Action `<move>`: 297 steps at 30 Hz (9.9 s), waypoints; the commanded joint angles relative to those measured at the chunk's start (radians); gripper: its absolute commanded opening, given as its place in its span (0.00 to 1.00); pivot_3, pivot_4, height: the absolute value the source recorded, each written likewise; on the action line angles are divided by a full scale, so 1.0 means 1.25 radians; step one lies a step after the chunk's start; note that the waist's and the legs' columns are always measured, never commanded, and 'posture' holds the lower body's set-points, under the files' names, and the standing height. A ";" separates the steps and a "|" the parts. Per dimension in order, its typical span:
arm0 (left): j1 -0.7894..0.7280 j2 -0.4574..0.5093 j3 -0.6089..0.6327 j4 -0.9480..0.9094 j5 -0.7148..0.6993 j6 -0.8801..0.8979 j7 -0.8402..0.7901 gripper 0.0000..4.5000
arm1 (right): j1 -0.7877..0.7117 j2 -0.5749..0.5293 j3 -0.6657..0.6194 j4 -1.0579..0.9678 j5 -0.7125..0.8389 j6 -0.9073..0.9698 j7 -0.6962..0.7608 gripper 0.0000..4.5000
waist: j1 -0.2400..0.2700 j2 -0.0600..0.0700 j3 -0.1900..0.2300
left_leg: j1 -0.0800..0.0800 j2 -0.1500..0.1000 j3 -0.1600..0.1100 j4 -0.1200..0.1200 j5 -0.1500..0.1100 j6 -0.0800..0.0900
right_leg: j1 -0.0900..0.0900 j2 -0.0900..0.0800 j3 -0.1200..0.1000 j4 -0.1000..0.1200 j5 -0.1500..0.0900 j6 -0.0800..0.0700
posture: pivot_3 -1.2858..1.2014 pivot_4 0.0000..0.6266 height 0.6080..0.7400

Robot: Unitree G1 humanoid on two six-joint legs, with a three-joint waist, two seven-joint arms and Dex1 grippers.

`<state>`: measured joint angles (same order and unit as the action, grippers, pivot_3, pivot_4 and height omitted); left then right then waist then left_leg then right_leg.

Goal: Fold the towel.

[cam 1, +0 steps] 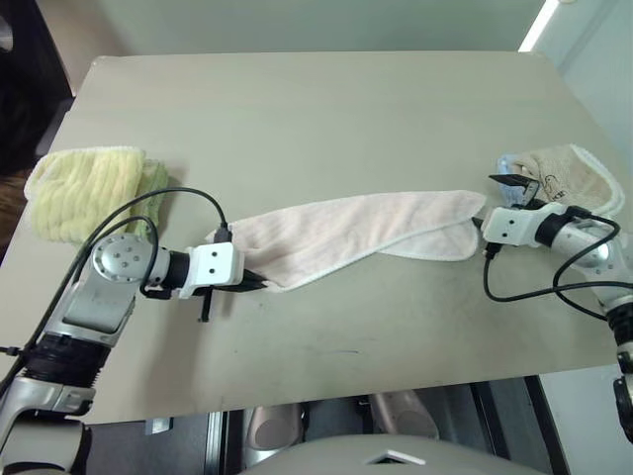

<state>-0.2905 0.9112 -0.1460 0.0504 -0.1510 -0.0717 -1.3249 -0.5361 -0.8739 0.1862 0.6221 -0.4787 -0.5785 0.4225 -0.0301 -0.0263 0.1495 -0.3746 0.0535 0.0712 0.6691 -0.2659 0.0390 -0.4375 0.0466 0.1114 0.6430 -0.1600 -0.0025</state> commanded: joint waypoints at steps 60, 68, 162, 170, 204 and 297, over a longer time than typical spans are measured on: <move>-0.117 -0.068 0.094 0.095 -0.055 0.019 0.111 0.00 | 0.032 -0.075 -0.092 -0.068 0.113 -0.030 -0.055 0.00 | 0.003 0.001 0.001 | 0.000 0.000 0.000 0.000 -0.001 0.001 | 0.001 0.000 0.000 0.000 -0.001 0.001 | 0.52 0.24 1.00; -0.479 -0.155 0.244 0.438 -0.066 0.011 0.374 0.00 | -0.103 -0.064 -0.150 -0.053 0.228 0.079 0.030 0.00 | 0.002 0.001 0.001 | -0.001 0.000 0.000 0.001 0.000 0.003 | 0.002 0.000 0.000 -0.003 0.003 0.002 | 0.52 0.24 1.00; -0.357 -0.065 0.093 0.650 0.112 -0.043 0.274 0.00 | -0.154 0.034 -0.053 0.098 0.348 0.304 0.524 0.00 | 0.001 0.001 0.001 | 0.004 -0.001 -0.002 0.008 -0.006 0.004 | 0.003 0.000 0.001 0.002 -0.001 -0.005 | 0.52 0.24 1.00; -0.377 -0.069 0.124 0.706 0.094 -0.044 0.281 0.55 | -0.167 0.039 -0.067 0.132 0.335 0.275 0.481 0.52 | 0.001 0.001 0.001 | 0.004 -0.001 -0.002 0.007 -0.006 0.004 | 0.003 0.000 0.001 0.001 -0.001 -0.005 | 0.52 0.24 1.00; -0.168 -0.172 0.224 0.075 -0.178 0.196 0.238 1.00 | 0.289 0.294 -0.685 -0.698 1.270 1.634 -0.075 0.99 | 0.002 0.000 0.001 | 0.001 -0.002 -0.002 0.010 -0.006 0.001 | 0.003 0.000 0.002 0.000 -0.007 -0.003 | 0.52 0.24 1.00; -0.028 -0.271 0.121 -0.149 -0.229 0.342 0.257 1.00 | -0.070 0.214 0.131 -0.639 0.520 0.985 0.309 0.17 | 0.006 0.001 0.000 | -0.006 -0.001 -0.002 0.011 -0.001 0.002 | -0.004 0.000 0.001 -0.002 0.002 0.001 | 0.52 0.24 1.00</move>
<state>-0.3264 0.5681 -0.0121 -0.0990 -0.4123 0.3561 -1.0007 -0.6233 -0.6051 0.4055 -0.1306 0.1458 0.6441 0.7963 -0.0232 -0.0244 0.1498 -0.3819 0.0518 0.0690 0.6831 -0.2675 0.0419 -0.4424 0.0464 0.1125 0.6409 -0.1579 -0.0017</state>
